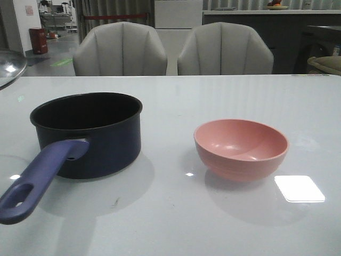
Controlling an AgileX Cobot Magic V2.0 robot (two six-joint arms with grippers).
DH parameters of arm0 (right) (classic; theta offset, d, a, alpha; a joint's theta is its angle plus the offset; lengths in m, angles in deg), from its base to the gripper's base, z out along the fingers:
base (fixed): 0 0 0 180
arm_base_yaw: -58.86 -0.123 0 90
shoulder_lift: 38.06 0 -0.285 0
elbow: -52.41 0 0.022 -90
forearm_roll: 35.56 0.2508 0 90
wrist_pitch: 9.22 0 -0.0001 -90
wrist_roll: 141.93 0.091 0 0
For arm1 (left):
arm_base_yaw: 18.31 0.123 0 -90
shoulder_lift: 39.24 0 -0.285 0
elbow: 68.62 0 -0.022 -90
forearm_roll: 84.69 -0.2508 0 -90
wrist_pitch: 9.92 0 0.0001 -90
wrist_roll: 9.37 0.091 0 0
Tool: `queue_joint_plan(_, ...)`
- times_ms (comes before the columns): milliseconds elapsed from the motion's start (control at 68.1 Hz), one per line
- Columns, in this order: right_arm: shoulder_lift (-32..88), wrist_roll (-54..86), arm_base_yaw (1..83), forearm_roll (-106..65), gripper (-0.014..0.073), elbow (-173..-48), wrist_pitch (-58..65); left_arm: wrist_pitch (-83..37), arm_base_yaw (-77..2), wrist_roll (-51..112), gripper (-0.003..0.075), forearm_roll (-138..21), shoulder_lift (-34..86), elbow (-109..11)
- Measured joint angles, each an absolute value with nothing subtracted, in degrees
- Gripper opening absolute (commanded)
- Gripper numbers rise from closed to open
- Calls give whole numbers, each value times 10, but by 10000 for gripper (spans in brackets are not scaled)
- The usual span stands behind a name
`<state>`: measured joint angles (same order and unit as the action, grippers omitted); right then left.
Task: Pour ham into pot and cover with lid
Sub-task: 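Carry the glass lid over the saucepan with the left gripper, then lower the lid onto the saucepan, release the knob, lift away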
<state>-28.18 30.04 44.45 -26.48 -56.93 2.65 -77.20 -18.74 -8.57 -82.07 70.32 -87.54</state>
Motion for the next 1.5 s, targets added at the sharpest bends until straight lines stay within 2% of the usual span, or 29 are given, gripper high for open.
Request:
queue_joint_plan(352, -282, 300, 446, -265, 148, -569, 27, -785, -350, -68, 209, -803, 717, -897)
queue_joint_plan(631, -282, 300, 446, -265, 148, -569, 27, -814, -394, -68, 209, -803, 778, -922)
queue_joint_plan(895, -282, 300, 446, -265, 148, -569, 27, -811, -396, -68, 213, -803, 802, -940)
queue_joint_plan(969, -282, 300, 446, -265, 148, -569, 27, -811, -396, -68, 243, -803, 805, -942)
queue_joint_plan(1145, -282, 300, 446, -265, 148, -569, 27, -807, -397, -68, 475, -801, 814, -945)
queue_joint_plan(1218, -282, 300, 446, -265, 148, -569, 27, -807, -397, -68, 542, -800, 818, -945)
queue_joint_plan(1497, -282, 300, 446, -265, 148, -569, 27, -812, -397, -68, 552, -801, 825, -956)
